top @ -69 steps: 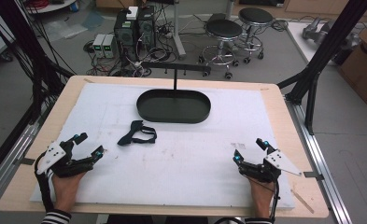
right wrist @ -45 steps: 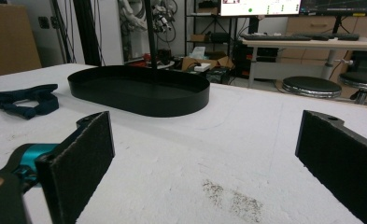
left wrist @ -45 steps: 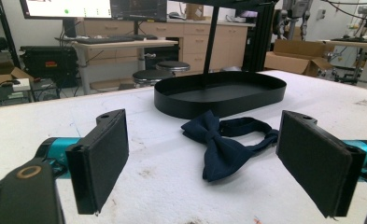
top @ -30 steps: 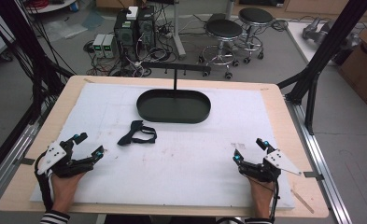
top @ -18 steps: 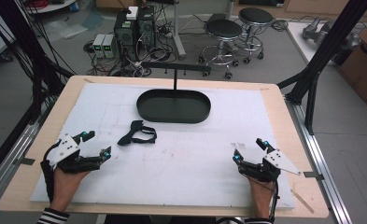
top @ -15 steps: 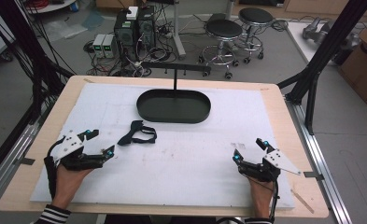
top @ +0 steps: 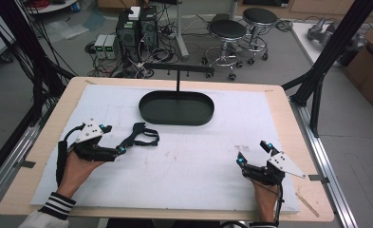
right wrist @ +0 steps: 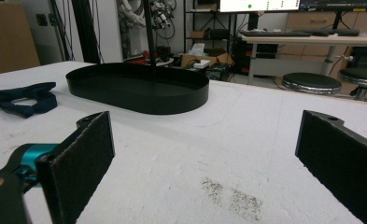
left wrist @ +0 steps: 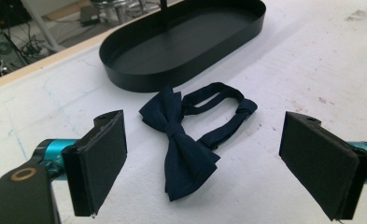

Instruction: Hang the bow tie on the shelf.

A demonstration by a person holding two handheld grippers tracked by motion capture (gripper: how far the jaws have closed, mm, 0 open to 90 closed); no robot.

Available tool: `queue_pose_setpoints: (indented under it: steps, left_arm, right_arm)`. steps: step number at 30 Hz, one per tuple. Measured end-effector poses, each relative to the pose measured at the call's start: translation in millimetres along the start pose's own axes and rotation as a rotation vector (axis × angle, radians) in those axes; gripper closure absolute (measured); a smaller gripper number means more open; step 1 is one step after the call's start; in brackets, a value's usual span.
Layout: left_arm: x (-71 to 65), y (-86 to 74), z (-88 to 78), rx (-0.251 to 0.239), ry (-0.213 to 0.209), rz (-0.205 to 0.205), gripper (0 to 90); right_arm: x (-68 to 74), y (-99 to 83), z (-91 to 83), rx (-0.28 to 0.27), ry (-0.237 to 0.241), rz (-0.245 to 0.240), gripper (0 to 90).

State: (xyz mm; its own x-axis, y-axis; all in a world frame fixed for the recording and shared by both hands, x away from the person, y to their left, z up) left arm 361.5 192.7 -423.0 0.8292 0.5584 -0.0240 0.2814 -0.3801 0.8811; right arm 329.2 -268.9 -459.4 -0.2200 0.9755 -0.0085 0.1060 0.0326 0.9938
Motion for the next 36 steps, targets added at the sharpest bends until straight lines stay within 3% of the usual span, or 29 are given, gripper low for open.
queue_pose_setpoints:
  steps: [11, 14, 19, 33, 36]
  left_arm:
    - [10.1, -18.4, 30.3, 0.207, -0.019, -0.023, 15.5]
    - [9.8, -23.1, 37.2, 0.259, -0.012, -0.029, 15.5]
    - [11.4, -29.6, 46.4, 0.331, 0.042, -0.012, 16.3]
    - [12.3, -35.4, 61.4, 0.401, 0.078, -0.005, 22.5]
    - [13.5, -34.0, 61.7, 0.396, 0.089, -0.012, 29.4]
  right_arm:
    - [0.5, 0.0, -0.2, -0.002, 0.002, -0.006, 3.6]
    - [0.4, -0.1, -0.5, 0.001, 0.003, 0.005, 3.6]
    - [-0.7, 0.3, -0.5, -0.005, 0.004, 0.008, 3.6]
    - [-2.0, 0.7, -1.0, -0.012, 0.001, 0.021, 3.6]
    - [-1.9, 0.6, -1.1, -0.010, 0.002, 0.025, 3.6]
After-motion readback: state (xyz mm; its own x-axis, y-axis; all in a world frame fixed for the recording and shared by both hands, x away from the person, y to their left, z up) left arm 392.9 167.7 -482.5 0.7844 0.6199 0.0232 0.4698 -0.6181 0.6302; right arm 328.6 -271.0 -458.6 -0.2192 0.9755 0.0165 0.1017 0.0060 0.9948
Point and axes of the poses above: each handheld gripper's, and its own axes: z roughly forward along the jaws, y roughly out of its top, x roughly to its left, the point moved 7 cm from there along z, roughly forward along the jaws, and after that the axes turned 14 degrees about -y, right-handed, at the moved point
